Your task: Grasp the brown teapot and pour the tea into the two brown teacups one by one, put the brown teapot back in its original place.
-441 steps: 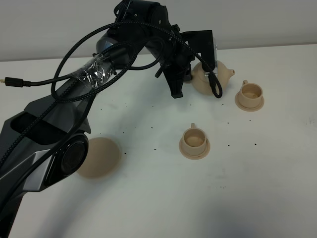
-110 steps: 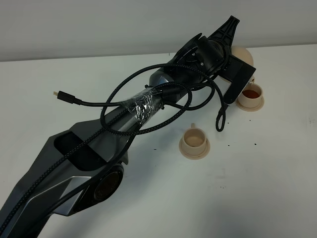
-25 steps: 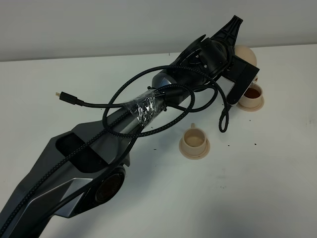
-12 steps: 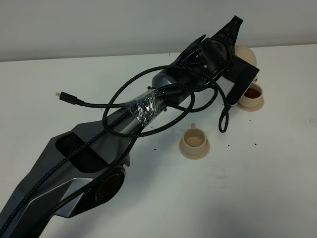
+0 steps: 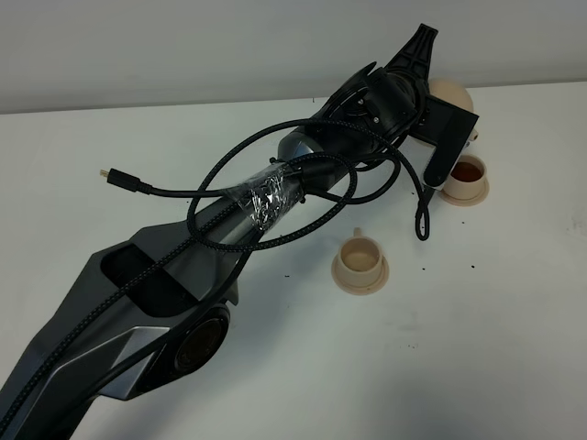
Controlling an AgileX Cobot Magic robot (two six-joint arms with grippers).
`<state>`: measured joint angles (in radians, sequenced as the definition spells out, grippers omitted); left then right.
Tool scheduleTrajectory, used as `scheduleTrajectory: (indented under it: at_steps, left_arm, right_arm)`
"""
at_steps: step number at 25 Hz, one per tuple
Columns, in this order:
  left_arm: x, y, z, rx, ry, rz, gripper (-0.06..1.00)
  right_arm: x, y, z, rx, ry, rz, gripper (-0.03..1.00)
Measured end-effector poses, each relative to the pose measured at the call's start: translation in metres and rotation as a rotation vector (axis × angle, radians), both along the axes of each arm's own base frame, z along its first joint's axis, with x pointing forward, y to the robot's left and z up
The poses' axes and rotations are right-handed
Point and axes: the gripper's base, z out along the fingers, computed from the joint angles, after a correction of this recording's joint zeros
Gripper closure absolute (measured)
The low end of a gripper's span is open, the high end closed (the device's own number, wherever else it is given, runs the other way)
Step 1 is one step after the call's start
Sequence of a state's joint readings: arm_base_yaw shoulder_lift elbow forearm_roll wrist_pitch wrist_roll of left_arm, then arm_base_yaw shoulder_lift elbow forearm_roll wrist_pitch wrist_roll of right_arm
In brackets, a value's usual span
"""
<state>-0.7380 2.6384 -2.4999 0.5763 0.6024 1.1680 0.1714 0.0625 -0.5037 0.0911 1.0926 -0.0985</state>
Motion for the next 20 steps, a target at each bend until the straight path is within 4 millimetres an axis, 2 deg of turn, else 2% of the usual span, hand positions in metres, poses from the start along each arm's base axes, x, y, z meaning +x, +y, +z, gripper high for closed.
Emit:
scheduleTrajectory:
  at_steps: [13, 20]
  left_arm:
    - [0.005, 0.007, -0.002, -0.124, 0.064, 0.079, 0.82]
    - [0.006, 0.011, -0.005, -0.26, 0.151, 0.201, 0.82]
  right_arm:
    - [0.0, 0.0, 0.0, 0.0, 0.0, 0.0, 0.73]
    - [0.0, 0.0, 0.0, 0.0, 0.0, 0.0, 0.73]
